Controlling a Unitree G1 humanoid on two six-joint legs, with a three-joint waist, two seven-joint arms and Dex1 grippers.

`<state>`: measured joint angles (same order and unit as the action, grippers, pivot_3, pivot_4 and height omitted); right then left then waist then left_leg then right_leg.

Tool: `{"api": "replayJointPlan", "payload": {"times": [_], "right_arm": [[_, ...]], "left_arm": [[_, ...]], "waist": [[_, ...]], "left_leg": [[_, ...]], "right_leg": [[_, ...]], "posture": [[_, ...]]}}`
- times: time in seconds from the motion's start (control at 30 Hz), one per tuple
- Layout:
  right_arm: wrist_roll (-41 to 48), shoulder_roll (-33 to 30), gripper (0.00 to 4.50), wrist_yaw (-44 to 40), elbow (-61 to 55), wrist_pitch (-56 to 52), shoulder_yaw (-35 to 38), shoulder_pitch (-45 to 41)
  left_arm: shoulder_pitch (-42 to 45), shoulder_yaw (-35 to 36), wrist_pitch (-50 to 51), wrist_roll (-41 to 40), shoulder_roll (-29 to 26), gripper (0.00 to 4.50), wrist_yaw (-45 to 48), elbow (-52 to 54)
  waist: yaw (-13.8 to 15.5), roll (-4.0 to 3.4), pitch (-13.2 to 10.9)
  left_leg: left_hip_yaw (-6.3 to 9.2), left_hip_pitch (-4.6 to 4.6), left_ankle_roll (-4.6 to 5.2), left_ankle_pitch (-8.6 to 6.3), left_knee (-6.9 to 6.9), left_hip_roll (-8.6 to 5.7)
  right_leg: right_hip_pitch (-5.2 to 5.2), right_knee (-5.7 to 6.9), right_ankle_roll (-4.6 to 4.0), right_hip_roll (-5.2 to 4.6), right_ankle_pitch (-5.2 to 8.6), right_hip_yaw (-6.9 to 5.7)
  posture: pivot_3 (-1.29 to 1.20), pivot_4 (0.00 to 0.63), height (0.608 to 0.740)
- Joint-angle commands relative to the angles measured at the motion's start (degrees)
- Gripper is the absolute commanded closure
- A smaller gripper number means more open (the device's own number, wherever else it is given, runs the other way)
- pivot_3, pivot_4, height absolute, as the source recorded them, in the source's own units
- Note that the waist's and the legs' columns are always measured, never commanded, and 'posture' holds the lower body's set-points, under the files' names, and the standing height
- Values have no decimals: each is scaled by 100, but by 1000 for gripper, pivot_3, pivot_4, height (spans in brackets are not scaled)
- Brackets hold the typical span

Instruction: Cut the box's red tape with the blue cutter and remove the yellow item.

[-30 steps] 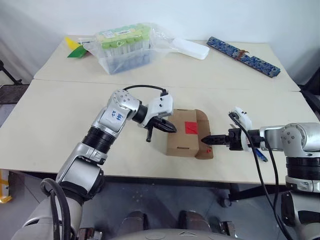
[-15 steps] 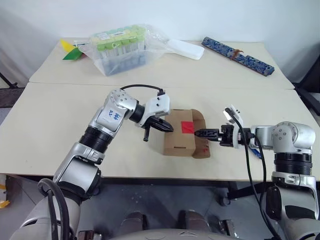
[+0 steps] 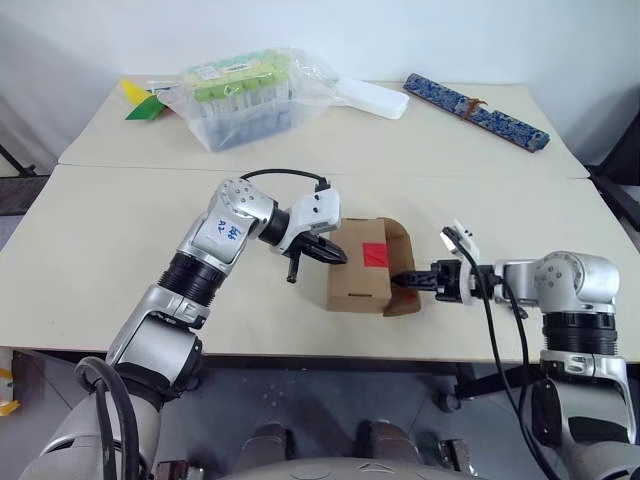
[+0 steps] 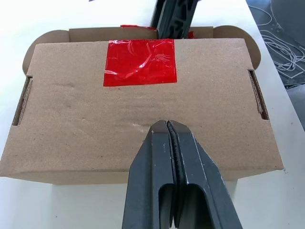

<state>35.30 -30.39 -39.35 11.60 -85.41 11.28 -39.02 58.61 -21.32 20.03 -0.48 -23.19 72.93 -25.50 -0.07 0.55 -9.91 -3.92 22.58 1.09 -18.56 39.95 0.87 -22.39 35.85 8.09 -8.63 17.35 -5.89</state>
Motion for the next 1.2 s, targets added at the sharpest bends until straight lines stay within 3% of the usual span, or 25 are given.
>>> {"api": "replayJointPlan", "payload": {"times": [0.03,0.3,0.53,0.9,1.2], "right_arm": [[45,-19,4474,126,-192,-51,15,14],[170,-91,4474,650,-1043,-692,136,-314],[819,-330,4474,1506,-1582,-709,-39,-465],[3277,-883,4474,3752,-1782,-709,-350,-1149],[5330,-973,4474,5679,-1587,-703,-697,-1493]], "left_arm": [[-162,-273,64,343,-39,4500,-103,-261],[-190,-224,-2,373,-72,4500,-206,-424],[-194,-181,-113,406,-89,4500,-291,-537],[-281,-16,-74,371,-135,4500,-459,-479],[-379,63,46,342,-171,4500,-556,-344]], "waist": [[2,0,0],[18,-13,-4],[36,-16,-5],[140,-16,-6],[154,-16,-6]], "left_leg": [[1,-2,0,0,0,2],[2,5,1,0,-1,11],[4,16,3,0,0,8],[4,20,12,2,0,8],[10,37,32,7,0,-8]], "right_leg": [[1,0,0,0,0,0],[-5,0,0,-7,0,1],[-8,-13,0,-8,0,-2],[-5,-25,0,-19,0,-4],[-8,-32,1,-48,-2,-20]], "posture": [[0,150,740],[0,150,740],[0,150,740],[0,150,740],[0,150,740]]}}
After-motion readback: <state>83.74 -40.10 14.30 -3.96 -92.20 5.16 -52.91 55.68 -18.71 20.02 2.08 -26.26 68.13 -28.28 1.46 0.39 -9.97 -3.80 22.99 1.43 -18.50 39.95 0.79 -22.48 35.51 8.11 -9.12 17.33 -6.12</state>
